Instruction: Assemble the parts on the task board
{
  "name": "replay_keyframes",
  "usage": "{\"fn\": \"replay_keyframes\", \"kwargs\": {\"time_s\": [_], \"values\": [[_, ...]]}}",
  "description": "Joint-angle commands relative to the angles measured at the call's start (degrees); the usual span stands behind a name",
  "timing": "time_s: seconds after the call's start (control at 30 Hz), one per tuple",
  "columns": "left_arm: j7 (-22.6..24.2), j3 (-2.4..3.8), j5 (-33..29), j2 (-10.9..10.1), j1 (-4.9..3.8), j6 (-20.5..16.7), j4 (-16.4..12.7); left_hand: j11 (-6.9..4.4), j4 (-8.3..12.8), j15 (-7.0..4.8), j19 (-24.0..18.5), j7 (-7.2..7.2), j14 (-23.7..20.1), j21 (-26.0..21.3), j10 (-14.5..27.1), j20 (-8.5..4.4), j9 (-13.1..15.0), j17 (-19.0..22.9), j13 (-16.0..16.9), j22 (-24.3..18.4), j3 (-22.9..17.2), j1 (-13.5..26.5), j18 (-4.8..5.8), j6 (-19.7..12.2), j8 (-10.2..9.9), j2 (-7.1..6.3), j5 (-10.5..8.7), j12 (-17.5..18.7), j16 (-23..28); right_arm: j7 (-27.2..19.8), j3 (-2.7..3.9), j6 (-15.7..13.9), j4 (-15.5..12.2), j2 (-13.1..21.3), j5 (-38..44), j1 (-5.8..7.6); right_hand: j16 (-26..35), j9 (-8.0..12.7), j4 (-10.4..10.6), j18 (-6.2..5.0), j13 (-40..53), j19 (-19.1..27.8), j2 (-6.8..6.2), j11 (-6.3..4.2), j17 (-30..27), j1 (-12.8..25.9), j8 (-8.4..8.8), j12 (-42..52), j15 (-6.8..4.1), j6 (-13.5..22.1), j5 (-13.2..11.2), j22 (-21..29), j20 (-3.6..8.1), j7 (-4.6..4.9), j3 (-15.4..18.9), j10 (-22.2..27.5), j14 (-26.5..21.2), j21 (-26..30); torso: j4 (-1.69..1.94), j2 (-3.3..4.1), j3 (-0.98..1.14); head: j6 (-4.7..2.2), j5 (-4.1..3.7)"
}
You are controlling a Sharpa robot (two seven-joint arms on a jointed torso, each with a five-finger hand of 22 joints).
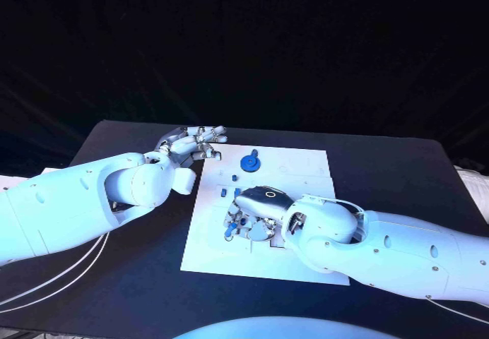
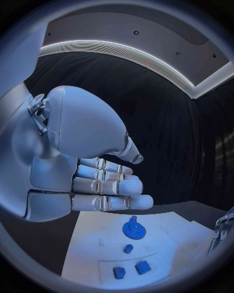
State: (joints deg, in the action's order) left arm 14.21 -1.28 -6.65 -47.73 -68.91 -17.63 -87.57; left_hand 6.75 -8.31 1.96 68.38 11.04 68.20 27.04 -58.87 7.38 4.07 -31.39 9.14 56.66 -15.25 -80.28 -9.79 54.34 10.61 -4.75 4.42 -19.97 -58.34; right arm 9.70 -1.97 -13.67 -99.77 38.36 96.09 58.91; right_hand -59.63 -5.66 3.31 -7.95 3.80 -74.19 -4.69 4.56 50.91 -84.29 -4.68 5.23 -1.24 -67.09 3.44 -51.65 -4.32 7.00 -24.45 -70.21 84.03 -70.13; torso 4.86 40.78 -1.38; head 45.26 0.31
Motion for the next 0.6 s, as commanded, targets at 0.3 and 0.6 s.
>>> {"fn": "replay_keyframes", "kwargs": {"time_s": [0.3,0.6], "values": [[0.1,0.04,0.2,0.0,-0.01,1.2,0.0,-0.03,-0.1,0.0,0.3,0.05,-0.4,-0.3,0.5,0.31,-0.1,0.1,0.1,-0.2,0.4,-0.2,-0.6,-0.5,0.3,0.3,0.11,-0.4,0.4,1.3,-0.24,3.7,-0.5,0.2,2.1,-0.44,-0.2,-0.1,0.0,0.85,0.1,0.1,0.51,-1.26,-0.1,0.0,-0.43,0.2,-0.27,-0.1,0.2,-0.1,-0.02,0.28,-0.4,-1.8,1.2,-0.1,0.06,-0.04,-0.05,0.09,0.13],[0.0,0.04,0.2,-0.1,-0.01,1.2,0.0,-0.03,-0.1,0.0,0.3,0.05,-0.4,-0.3,0.5,0.31,-0.1,0.1,0.1,-0.2,0.4,-0.2,-0.6,-0.5,0.3,0.3,0.11,-0.4,0.4,1.8,-0.24,4.0,-1.0,0.3,2.9,-0.48,-0.2,-0.1,-0.1,0.85,0.1,0.1,0.5,-1.26,-0.1,0.1,-0.44,0.2,-0.27,-0.1,0.2,-0.1,-0.03,0.27,-0.4,-1.8,1.1,-0.1,0.01,-0.01,-0.03,0.23,0.23]]}}
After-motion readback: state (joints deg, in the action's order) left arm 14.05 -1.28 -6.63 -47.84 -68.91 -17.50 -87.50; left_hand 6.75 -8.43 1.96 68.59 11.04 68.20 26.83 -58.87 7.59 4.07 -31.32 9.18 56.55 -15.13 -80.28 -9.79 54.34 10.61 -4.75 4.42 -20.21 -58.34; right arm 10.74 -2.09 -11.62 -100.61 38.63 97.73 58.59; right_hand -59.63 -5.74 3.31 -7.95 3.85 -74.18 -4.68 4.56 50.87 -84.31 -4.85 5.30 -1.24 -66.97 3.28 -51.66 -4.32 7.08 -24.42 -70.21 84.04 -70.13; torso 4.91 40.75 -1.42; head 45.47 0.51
